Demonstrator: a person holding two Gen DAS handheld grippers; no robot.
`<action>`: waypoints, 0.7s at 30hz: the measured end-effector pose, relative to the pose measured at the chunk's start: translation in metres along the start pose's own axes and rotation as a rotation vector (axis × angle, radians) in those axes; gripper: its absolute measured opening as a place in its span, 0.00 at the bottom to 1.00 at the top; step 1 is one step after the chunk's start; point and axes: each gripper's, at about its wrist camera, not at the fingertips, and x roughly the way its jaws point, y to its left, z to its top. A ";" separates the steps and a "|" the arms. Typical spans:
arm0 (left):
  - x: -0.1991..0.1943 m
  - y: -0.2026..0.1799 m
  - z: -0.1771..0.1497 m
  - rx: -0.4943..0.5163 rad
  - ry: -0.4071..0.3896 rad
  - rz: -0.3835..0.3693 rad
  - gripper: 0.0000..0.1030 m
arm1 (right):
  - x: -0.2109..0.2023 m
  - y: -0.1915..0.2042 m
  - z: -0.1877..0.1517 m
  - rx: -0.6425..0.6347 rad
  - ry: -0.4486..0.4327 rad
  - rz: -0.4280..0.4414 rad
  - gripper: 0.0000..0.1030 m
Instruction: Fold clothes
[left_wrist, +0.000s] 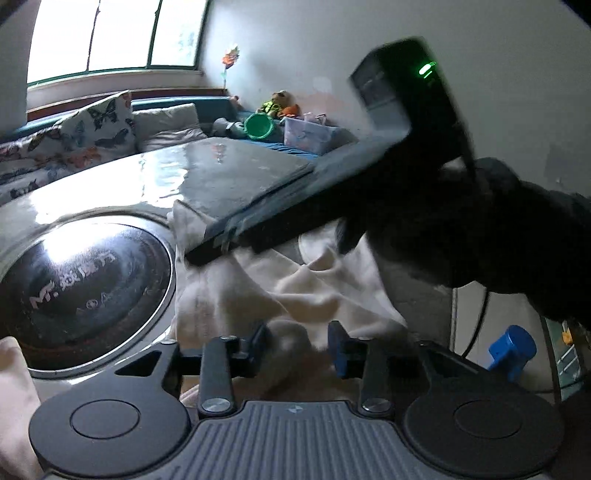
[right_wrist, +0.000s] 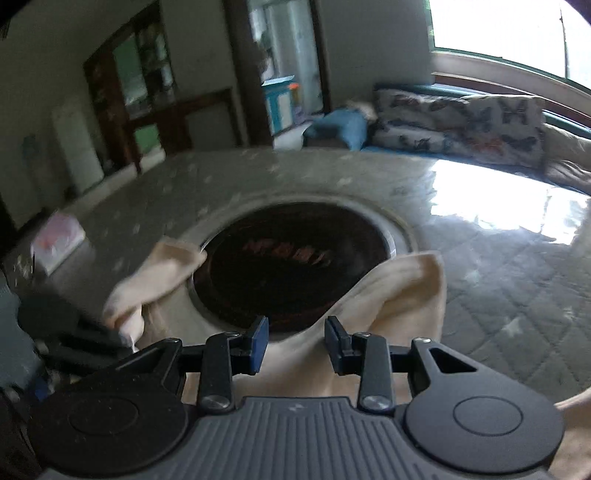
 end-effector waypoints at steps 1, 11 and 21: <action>-0.004 0.000 0.000 0.005 -0.004 0.002 0.43 | 0.003 0.001 -0.003 -0.007 0.013 -0.005 0.32; -0.018 0.038 -0.004 -0.197 0.008 0.168 0.54 | 0.000 -0.011 -0.026 0.061 0.028 -0.022 0.32; -0.014 0.064 -0.004 -0.396 0.065 0.088 0.52 | -0.002 -0.014 -0.028 0.081 0.019 -0.026 0.32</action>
